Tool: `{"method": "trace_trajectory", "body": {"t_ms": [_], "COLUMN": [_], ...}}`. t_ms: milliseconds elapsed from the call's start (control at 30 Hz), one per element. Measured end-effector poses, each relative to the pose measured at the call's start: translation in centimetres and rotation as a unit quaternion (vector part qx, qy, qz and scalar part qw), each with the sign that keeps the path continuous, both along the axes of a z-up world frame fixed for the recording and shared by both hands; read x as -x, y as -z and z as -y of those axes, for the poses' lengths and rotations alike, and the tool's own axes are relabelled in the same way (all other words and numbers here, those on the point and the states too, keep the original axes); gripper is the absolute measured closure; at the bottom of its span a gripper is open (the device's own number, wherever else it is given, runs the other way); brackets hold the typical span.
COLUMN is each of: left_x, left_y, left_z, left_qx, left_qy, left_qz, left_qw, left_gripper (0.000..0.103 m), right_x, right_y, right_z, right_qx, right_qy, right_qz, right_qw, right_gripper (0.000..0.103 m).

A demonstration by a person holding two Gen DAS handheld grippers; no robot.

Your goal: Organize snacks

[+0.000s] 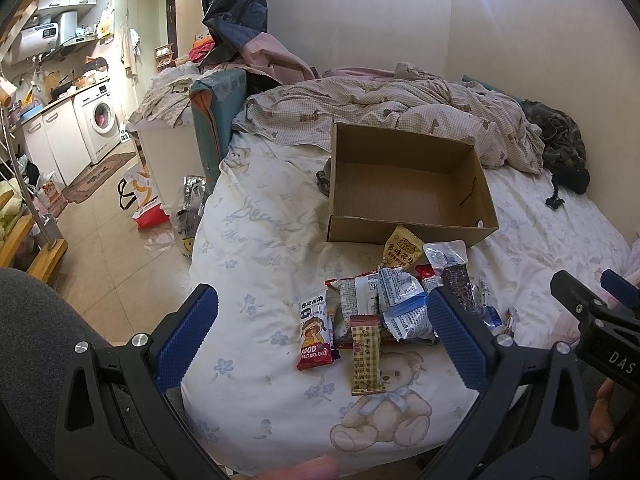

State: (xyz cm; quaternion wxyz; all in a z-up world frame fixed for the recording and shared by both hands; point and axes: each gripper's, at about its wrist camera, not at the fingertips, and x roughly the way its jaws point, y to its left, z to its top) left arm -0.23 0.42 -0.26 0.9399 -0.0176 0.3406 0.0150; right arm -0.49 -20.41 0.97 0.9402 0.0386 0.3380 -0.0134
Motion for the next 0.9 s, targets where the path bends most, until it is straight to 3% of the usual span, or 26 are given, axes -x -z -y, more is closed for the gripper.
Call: {"method": "trace_trajectory", "body": {"t_ms": [900], "left_x": [-0.04], "left_y": [0.09], "left_z": [0.04], "left_qx": [0.000], "left_qy": [0.001], "left_qz": [-0.002], "left_qw": [1.0000], "left_gripper": [0.000], "right_x": [-0.24], "right_y": [0.13], "right_z": [0.12], "right_qx": [0.004], "right_qy": [-0.003], "right_qz": [-0.003], "right_qw": [1.000], "right_gripper": [0.000]}}
